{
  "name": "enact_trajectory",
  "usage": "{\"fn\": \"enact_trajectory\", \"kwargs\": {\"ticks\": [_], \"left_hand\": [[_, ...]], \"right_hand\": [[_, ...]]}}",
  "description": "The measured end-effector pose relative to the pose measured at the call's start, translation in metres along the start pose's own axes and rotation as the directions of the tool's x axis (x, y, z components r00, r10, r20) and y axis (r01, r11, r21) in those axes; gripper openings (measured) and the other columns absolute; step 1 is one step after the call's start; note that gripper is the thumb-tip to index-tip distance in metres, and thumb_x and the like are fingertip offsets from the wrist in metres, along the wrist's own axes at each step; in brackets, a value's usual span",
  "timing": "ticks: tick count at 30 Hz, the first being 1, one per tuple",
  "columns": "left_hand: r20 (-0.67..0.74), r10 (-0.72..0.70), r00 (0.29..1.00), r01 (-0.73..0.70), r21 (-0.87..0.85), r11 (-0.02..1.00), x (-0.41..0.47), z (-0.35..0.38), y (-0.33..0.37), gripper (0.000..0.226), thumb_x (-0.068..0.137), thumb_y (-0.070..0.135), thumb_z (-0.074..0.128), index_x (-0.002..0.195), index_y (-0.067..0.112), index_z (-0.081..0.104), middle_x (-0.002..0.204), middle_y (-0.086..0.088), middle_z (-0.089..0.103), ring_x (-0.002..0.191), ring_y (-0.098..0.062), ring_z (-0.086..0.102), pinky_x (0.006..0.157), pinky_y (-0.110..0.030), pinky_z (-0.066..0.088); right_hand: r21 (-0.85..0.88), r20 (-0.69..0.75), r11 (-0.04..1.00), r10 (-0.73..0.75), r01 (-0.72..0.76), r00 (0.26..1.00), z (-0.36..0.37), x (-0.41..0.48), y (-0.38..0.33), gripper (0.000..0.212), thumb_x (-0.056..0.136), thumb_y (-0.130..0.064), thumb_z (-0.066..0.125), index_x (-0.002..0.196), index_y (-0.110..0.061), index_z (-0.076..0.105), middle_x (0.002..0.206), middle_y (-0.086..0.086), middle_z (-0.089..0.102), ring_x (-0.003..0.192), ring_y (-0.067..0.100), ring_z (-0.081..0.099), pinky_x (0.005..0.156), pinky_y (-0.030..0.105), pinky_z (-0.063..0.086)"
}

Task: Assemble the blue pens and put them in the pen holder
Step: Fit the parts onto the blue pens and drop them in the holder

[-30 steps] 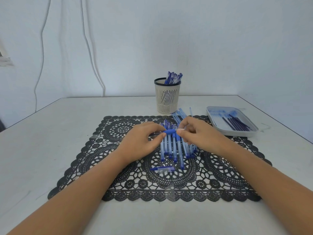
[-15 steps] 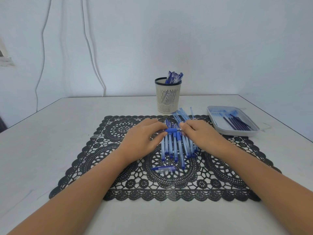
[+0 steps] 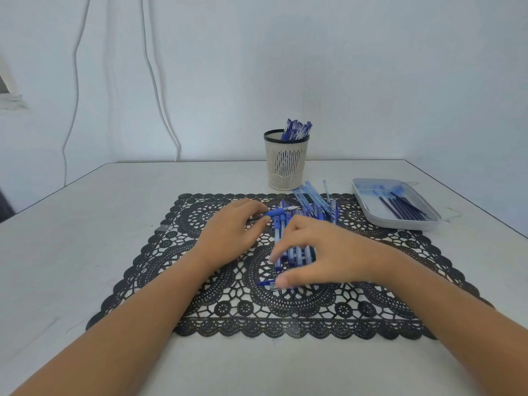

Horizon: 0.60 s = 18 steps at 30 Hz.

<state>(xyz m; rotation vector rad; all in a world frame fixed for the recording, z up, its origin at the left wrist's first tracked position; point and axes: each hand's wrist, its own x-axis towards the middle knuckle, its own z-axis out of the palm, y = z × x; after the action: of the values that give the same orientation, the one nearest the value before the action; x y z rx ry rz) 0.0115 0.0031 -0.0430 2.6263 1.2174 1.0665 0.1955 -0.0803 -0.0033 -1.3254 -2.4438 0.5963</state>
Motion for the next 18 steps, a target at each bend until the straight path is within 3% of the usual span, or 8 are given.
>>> {"fn": "enact_trajectory", "kwargs": {"ticks": [4,7,10,13,18], "left_hand": [[-0.005,-0.002,1.0,0.002,-0.005,1.0,0.0,0.0,0.0,0.022,0.09,0.026,0.056,0.106,0.014,0.064,0.098,0.005,0.065,0.089,-0.008,0.056,0.081,-0.031,0.047],[0.0,0.004,1.0,-0.004,-0.009,1.0,0.0,0.0,0.001,0.022,0.091,0.027,0.056,0.107,0.014,0.064,0.098,0.006,0.064,0.087,-0.007,0.055,0.079,-0.03,0.048],[0.008,0.019,1.0,-0.019,-0.021,1.0,0.0,-0.001,0.002,0.021,0.09,0.027,0.056,0.106,0.016,0.064,0.095,0.008,0.064,0.084,-0.007,0.056,0.077,-0.029,0.048],[0.02,0.023,1.0,-0.022,-0.027,0.999,0.0,-0.001,0.004,0.021,0.091,0.028,0.055,0.106,0.017,0.064,0.094,0.008,0.063,0.083,-0.007,0.056,0.077,-0.028,0.049],[0.019,0.05,0.999,-0.049,-0.035,0.998,0.0,0.0,0.006,0.021,0.091,0.026,0.056,0.106,0.015,0.065,0.093,0.011,0.06,0.083,-0.005,0.055,0.078,-0.024,0.046]], "right_hand": [[-0.219,0.071,0.974,-0.043,0.058,0.997,0.01,0.003,-0.001,0.025,0.077,-0.051,0.065,0.099,-0.038,0.065,0.102,-0.014,0.037,0.102,0.007,0.033,0.095,0.029,0.031],[-0.113,0.044,0.993,-0.032,0.036,0.999,0.008,0.004,-0.001,0.015,0.082,-0.042,0.063,0.095,-0.033,0.066,0.101,-0.017,0.043,0.102,0.005,0.039,0.093,0.023,0.032],[0.007,-0.103,0.998,0.065,-0.065,0.993,-0.002,0.004,0.007,0.009,0.089,-0.03,0.055,0.097,-0.028,0.06,0.096,-0.013,0.056,0.089,-0.001,0.053,0.077,0.015,0.041],[0.07,-0.258,0.976,0.216,-0.204,0.942,-0.012,0.005,0.023,0.01,0.092,-0.028,0.049,0.097,-0.027,0.058,0.082,-0.014,0.059,0.069,-0.001,0.052,0.061,0.013,0.038],[0.1,-0.41,0.96,0.278,-0.261,0.868,-0.016,0.006,0.04,0.013,0.093,-0.03,0.051,0.099,-0.029,0.062,0.076,-0.024,0.052,0.065,-0.008,0.046,0.057,0.009,0.029]]}}
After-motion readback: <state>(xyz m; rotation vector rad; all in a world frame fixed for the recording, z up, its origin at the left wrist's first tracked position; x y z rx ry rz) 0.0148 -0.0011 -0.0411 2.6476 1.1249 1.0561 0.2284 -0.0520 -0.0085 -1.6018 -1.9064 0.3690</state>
